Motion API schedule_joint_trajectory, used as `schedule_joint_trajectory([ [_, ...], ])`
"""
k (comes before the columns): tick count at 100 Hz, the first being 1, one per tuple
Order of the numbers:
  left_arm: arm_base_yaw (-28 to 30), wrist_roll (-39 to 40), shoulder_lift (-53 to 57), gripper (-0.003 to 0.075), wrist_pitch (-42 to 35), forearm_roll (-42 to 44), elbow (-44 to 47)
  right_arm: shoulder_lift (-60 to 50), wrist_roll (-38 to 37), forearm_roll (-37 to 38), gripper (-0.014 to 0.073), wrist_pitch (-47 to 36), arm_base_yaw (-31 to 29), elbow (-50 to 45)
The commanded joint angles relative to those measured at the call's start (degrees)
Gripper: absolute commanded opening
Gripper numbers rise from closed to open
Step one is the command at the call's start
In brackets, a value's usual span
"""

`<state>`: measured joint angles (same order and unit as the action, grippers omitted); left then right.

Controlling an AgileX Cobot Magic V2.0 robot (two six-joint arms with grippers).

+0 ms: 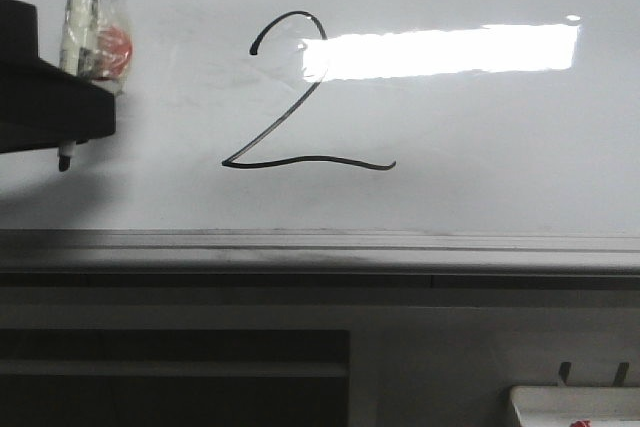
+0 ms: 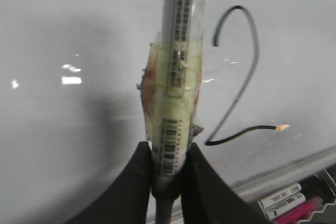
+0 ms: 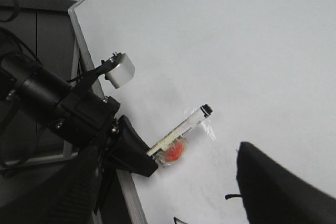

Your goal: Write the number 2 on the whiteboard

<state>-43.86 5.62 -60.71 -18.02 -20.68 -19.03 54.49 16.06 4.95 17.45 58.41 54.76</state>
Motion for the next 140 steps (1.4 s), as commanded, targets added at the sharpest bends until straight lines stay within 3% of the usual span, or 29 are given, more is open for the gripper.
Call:
schedule_joint_trajectory([
  [1, 1.3, 0.5, -1.0, -0.0021, -3.9, -2.4, -2.3, -0.9, -0.3, 0.8, 0.0481, -2.5, -0.4, 2.0],
  [69, 2.0, 0.5, -6.3, -0.0015, -5.1, -3.5, -4.5, -0.9, -0.4, 0.4, 0.0480, -0.3, -0.4, 2.0],
  [78, 2.0, 0.5, -6.3, 0.0049, -5.2, -3.3, -4.5, -0.9, -0.4, 0.4, 0.0480, 0.3, -0.4, 2.0],
  [95, 2.0, 0.5, -6.3, 0.0291, -5.5, 0.5, -4.5, -0.9, -0.4, 0.4, 0.0480, 0.8, -0.4, 2.0],
  [120, 2.0, 0.5, -5.1, 0.0305, -4.6, 0.5, -4.5, -1.0, -0.4, 0.4, 0.0478, 1.1, -0.4, 2.0],
  [129, 2.0, 0.5, -2.6, 0.0296, -3.7, 0.7, -4.5, -1.3, -1.2, 0.4, 0.0372, 2.8, -0.4, 2.0],
  [136, 2.0, -0.2, -0.1, 0.0242, -2.9, 3.4, -4.5, -2.5, -3.9, 0.5, 0.0181, 4.4, -0.4, 2.0],
  [140, 1.8, -1.1, 1.5, 0.0156, -2.2, 5.5, -4.5, -2.9, -4.0, 0.5, 0.0052, 4.8, -0.4, 1.9],
])
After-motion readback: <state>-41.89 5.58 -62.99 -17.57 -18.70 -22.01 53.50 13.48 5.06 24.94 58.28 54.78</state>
